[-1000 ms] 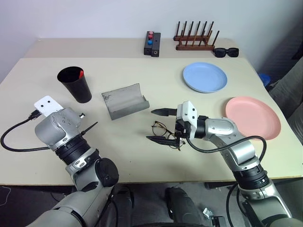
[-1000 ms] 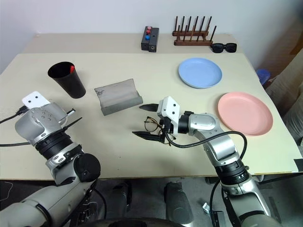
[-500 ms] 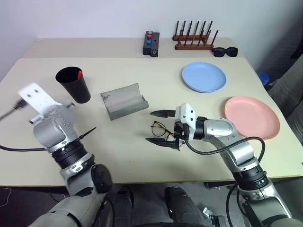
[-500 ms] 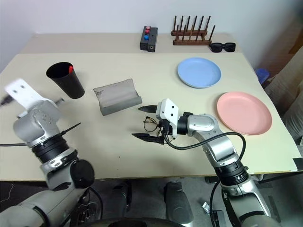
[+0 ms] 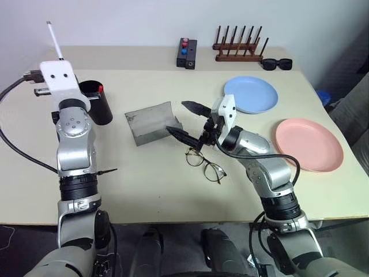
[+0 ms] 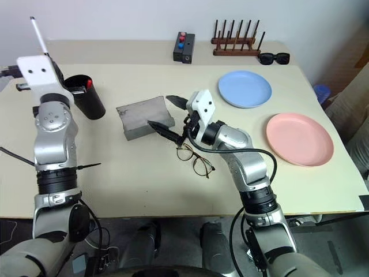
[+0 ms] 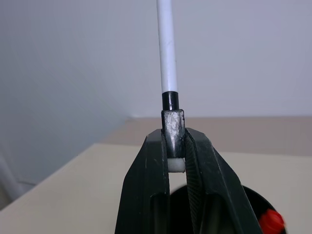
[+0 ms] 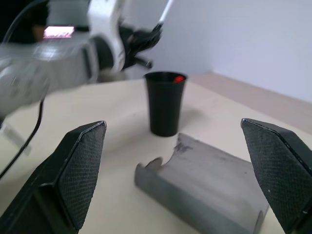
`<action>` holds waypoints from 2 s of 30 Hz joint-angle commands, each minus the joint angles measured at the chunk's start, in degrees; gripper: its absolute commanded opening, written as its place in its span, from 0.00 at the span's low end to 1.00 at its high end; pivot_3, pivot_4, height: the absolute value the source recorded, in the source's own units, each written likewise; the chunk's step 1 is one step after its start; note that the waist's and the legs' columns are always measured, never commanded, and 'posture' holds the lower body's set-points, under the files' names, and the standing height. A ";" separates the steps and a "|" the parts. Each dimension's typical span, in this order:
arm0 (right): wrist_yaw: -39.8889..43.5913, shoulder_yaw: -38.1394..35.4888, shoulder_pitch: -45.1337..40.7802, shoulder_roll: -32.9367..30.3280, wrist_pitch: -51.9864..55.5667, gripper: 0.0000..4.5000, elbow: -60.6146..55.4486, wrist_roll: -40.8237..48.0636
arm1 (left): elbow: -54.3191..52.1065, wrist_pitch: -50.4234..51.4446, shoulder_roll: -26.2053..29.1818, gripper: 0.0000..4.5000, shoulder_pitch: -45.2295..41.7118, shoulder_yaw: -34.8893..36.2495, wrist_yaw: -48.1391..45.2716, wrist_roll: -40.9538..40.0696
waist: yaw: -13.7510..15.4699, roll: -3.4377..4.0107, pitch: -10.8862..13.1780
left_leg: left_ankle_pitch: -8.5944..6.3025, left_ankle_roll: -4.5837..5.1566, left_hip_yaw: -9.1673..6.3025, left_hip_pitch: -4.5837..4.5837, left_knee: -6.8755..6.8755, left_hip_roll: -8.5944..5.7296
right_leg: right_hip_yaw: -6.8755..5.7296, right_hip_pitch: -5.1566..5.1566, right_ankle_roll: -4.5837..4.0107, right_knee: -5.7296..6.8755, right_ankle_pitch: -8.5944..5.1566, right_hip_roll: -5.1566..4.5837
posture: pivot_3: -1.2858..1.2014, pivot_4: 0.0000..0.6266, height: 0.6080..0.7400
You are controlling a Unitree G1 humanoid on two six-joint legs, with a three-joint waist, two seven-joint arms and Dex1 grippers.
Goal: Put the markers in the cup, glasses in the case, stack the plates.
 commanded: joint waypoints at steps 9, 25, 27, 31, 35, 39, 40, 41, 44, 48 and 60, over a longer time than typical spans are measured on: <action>-2.98 0.41 -0.13 1.82 -0.59 1.00 -1.12 -0.31 | 3.26 -5.69 -1.20 0.02 3.48 -0.37 1.00 -0.26 | -0.06 0.00 0.00 | 0.00 0.00 0.00 0.00 0.00 0.00 | 0.00 0.00 0.00 0.00 0.00 0.00 | 0.52 0.24 1.00; -2.68 0.91 0.48 1.36 -0.50 1.00 -1.85 -0.10 | 4.53 -5.57 -2.37 0.02 4.05 0.10 1.54 -2.03 | -0.06 0.01 0.00 | 0.00 0.00 0.00 0.01 0.00 0.00 | 0.00 0.01 0.01 0.01 0.00 0.00 | 0.52 0.24 1.00; -2.68 0.94 0.51 1.34 -0.47 1.00 -1.94 -0.09 | 4.46 -5.53 -2.42 0.02 4.08 0.09 1.53 -2.12 | -0.07 0.01 0.00 | 0.00 0.00 0.00 0.01 0.00 0.00 | 0.00 0.01 0.01 0.01 0.00 0.00 | 0.52 0.24 1.00; -2.61 1.09 0.54 1.26 -0.45 1.00 -2.02 -0.15 | 4.56 -5.27 -2.32 0.02 3.93 0.03 2.32 -1.72 | -0.07 0.01 0.00 | 0.00 0.00 0.00 0.01 0.00 0.00 | 0.00 0.01 0.01 0.01 0.00 0.00 | 0.52 0.24 1.00; -2.49 1.29 0.59 1.20 -0.50 1.00 -1.99 -0.20 | 4.89 -5.18 -2.11 0.02 3.56 -0.12 2.89 -1.56 | -0.08 0.01 0.00 | 0.00 0.00 0.00 0.01 0.01 0.00 | 0.00 0.01 0.01 0.01 0.00 0.00 | 0.52 0.24 1.00; -2.40 1.47 0.60 1.25 -0.62 1.00 -1.95 -0.22 | 5.20 -5.36 -2.04 0.02 3.30 -0.05 2.92 -1.86 | -0.10 0.01 0.00 | 0.00 0.00 0.00 0.02 0.00 0.00 | 0.00 0.01 0.01 0.01 0.00 0.00 | 0.52 0.24 1.00; -2.40 1.50 0.61 1.26 -0.65 1.00 -1.95 -0.23 | 5.25 -5.43 -2.17 0.02 3.25 0.20 2.39 -2.60 | -0.10 0.01 0.00 | 0.00 0.00 0.00 0.02 0.00 0.00 | 0.00 0.01 0.01 0.01 0.00 0.00 | 0.52 0.24 1.00; -2.40 1.53 0.64 1.27 -0.67 1.00 -1.97 -0.23 | 5.23 -5.30 -2.19 0.11 3.21 0.36 2.73 -2.54 | -0.10 0.01 0.00 | 0.00 0.00 0.00 0.02 0.00 0.00 | 0.00 0.01 0.01 0.01 0.00 0.00 | 0.52 0.24 1.00; -2.39 1.61 0.76 1.23 -0.69 1.00 -2.07 -0.25 | 5.20 -5.22 -1.95 0.41 3.17 0.31 3.34 -2.15 | -0.07 0.01 -0.01 | 0.00 0.00 0.00 0.02 0.00 0.00 | 0.00 0.02 0.01 0.01 0.00 0.00 | 0.52 0.24 1.00; -2.28 1.72 0.77 1.15 -0.70 1.00 -2.06 -0.30 | 5.53 -5.29 -1.69 0.87 2.85 0.22 3.54 -2.20 | -0.05 0.01 -0.01 | 0.00 0.00 0.00 0.02 0.00 0.00 | 0.00 0.02 0.01 0.01 0.00 0.00 | 0.52 0.24 1.00; -2.06 1.87 0.75 1.16 -0.86 1.00 -1.82 -0.37 | 6.12 -5.07 -1.06 0.99 2.16 0.55 5.08 -1.75 | -0.11 0.01 -0.01 | 0.00 0.00 0.00 0.00 0.00 0.00 | 0.00 0.00 0.01 0.01 0.00 0.00 | 0.52 0.24 1.00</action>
